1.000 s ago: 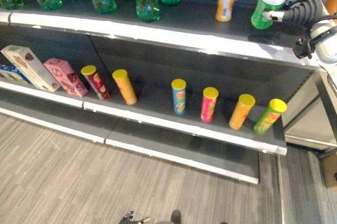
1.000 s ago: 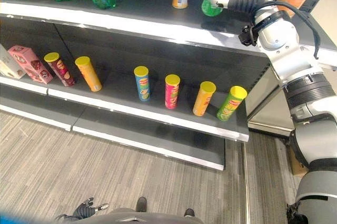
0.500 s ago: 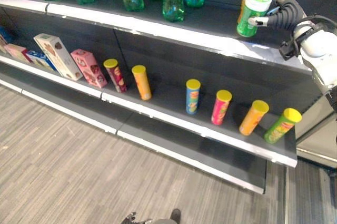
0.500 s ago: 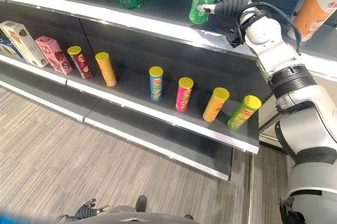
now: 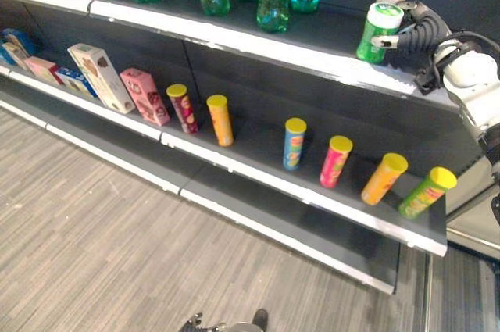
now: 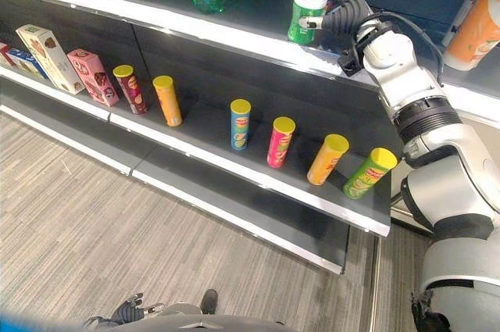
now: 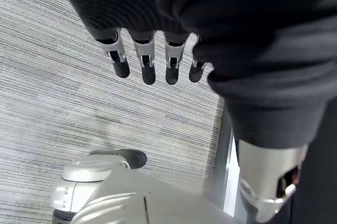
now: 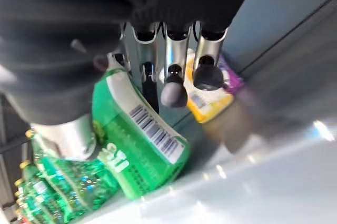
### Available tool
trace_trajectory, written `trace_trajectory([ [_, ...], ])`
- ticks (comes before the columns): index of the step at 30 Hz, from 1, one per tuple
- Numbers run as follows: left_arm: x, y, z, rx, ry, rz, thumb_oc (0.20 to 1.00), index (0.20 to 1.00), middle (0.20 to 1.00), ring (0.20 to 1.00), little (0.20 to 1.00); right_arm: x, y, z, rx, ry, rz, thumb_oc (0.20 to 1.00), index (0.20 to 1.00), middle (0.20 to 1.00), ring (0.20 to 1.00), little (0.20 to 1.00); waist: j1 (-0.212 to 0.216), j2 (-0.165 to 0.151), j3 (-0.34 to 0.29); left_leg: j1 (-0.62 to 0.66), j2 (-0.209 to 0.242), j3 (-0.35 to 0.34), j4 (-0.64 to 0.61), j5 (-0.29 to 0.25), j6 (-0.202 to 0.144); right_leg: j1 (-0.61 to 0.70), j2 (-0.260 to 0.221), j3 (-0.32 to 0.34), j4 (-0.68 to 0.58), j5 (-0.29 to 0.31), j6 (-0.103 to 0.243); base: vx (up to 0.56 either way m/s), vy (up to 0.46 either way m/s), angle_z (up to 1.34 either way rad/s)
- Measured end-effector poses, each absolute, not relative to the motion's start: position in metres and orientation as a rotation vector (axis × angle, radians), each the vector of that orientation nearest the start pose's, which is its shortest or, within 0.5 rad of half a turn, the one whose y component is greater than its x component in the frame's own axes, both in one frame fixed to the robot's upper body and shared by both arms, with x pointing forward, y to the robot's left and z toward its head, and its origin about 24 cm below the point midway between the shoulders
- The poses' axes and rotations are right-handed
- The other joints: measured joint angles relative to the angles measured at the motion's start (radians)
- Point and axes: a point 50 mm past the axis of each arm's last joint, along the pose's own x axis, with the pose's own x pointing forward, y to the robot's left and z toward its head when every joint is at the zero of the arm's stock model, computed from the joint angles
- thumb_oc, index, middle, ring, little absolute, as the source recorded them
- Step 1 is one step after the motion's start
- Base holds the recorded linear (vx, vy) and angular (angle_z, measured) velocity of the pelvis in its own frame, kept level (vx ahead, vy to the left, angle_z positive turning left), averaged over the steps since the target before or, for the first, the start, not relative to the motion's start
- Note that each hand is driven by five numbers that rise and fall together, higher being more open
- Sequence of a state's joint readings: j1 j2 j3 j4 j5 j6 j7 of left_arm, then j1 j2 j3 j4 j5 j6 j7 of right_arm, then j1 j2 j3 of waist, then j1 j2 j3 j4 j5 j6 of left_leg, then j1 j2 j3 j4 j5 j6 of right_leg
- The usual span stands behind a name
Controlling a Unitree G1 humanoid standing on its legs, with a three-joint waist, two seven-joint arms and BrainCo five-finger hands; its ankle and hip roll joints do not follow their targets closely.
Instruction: Put the goods on the table back onto the shelves and tidy them up.
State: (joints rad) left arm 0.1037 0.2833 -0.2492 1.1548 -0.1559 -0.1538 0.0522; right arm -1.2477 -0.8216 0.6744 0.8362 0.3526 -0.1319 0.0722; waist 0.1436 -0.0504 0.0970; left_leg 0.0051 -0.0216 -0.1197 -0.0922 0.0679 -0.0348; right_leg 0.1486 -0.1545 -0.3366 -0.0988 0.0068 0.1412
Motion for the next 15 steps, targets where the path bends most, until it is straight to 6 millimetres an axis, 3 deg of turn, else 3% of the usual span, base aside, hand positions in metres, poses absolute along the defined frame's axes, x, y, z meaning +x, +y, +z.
trace_trajectory([
  [15,0.0736,0.2389,-0.1575,0.237,1.114,0.087,1.000,1.000,1.000,1.000,1.000,0.4018,-0.2272,0.2823,-0.760,-0.290,0.054,0.200,0.200,0.200,0.200,0.200,0.002,0.000,-0.012,-0.001,0.000,-0.009,0.000,0.008,0.001,0.005,0.002,-0.012,0.000,-0.001,-0.001,0.00,-0.001,0.02],
])
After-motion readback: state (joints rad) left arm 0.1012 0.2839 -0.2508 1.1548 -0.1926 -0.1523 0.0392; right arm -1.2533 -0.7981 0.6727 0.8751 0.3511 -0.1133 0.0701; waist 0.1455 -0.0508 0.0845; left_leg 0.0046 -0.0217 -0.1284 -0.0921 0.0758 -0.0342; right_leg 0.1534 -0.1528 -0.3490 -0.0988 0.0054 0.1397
